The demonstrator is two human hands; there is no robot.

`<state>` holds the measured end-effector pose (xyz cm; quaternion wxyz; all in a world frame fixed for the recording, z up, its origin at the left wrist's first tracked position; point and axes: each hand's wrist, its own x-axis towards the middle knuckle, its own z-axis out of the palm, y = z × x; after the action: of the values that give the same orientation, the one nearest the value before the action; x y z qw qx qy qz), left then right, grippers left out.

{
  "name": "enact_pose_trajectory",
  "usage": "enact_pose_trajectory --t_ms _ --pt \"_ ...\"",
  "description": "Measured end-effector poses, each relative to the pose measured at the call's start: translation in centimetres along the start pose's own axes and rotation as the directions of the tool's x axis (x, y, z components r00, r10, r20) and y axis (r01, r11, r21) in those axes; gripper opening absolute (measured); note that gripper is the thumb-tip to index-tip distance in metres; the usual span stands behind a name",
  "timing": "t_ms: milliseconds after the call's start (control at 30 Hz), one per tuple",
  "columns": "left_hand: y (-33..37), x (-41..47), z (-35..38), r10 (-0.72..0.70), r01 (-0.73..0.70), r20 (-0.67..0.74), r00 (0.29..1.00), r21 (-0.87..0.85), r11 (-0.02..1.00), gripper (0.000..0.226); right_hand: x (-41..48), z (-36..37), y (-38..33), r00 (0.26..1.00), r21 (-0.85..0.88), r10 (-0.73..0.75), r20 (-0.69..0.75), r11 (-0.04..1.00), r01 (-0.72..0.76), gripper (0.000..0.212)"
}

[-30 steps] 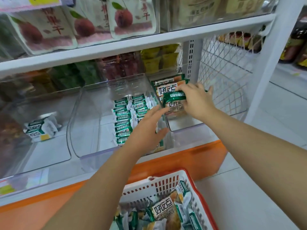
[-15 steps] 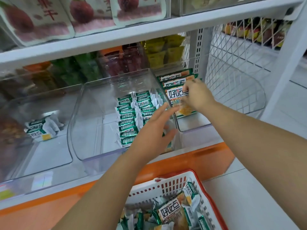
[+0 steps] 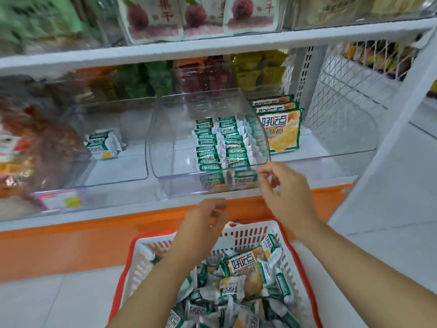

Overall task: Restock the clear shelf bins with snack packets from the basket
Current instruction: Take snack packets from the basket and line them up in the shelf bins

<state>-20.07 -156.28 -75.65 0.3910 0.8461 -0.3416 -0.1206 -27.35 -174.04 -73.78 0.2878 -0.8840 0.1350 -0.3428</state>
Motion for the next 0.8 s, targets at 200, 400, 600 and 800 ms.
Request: enact_pose_trajectory --t_ms 200,400,600,800 --pt "-5.6 -5.1 0.1 -0.258 0.257 0.029 0.966 0.031 0.966 0.03 -5.6 6.8 1.8 0.74 -0.227 0.364 0.566 0.931 -0.285 0.021" --pt "-12.4 -6.0 1.3 -0.416 0.354 0.202 0.886 0.285 0.891 0.035 -11.0 9.1 7.2 0.474 -0.537 0.596 0.648 0.799 -0.27 0.04" --pt "-15.2 -4.9 3.6 -0.53 0.332 0.457 0.714 0.446 0.831 0.05 -9.9 9.9 9.7 0.523 -0.554 0.674 0.521 0.734 -0.394 0.062" --pt "-15.5 -3.6 4.9 -0.53 0.314 0.497 0.687 0.455 0.833 0.051 -9.5 12.2 11.4 0.54 -0.526 0.701 0.467 0.71 -0.467 0.061"
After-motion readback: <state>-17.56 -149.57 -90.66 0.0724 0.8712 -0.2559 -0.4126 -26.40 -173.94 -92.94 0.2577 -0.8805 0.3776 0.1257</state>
